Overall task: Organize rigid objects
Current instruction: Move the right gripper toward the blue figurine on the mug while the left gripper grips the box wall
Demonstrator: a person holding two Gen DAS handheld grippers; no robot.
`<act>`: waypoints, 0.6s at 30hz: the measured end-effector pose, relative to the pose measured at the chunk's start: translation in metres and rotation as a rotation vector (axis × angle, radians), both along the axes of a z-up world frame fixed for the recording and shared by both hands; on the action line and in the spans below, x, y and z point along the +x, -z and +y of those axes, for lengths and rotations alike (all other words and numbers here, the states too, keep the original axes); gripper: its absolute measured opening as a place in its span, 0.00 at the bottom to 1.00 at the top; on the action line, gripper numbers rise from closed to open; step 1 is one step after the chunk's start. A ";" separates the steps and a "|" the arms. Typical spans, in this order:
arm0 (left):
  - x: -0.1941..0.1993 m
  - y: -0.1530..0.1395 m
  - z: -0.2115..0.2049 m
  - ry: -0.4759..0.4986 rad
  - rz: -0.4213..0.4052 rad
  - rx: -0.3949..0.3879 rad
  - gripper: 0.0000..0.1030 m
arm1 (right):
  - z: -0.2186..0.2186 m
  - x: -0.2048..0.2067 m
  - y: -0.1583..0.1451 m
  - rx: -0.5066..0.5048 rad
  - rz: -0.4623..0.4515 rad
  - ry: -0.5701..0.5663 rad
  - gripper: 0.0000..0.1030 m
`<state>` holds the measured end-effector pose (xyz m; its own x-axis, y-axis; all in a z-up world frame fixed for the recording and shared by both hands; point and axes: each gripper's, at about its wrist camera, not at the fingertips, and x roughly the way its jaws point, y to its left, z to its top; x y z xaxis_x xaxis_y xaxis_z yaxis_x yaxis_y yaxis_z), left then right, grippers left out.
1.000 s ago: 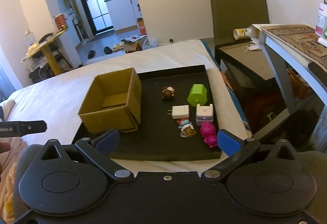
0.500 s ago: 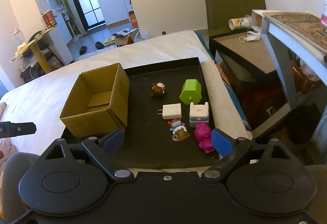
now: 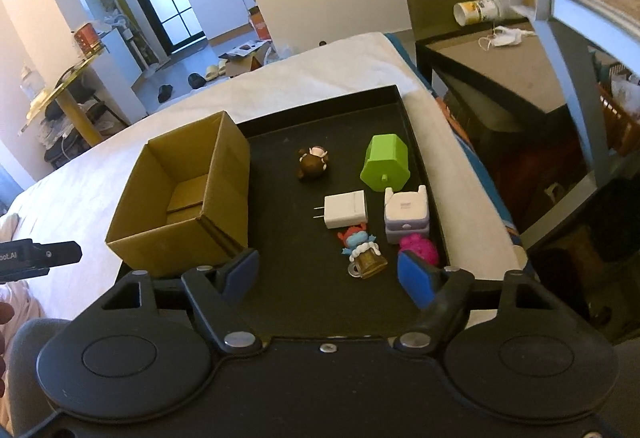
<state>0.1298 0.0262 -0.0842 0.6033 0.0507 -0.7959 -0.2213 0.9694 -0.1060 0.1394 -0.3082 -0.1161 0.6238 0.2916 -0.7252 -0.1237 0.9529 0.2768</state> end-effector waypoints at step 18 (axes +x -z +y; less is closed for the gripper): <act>0.050 0.032 0.020 -0.109 0.050 -0.034 0.50 | 0.010 0.047 0.042 0.013 0.077 -0.025 0.48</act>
<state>0.1794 0.0461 -0.1164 0.5553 0.0865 -0.8271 -0.3312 0.9353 -0.1245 0.1861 -0.2978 -0.1583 0.5586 0.3156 -0.7671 -0.1250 0.9462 0.2983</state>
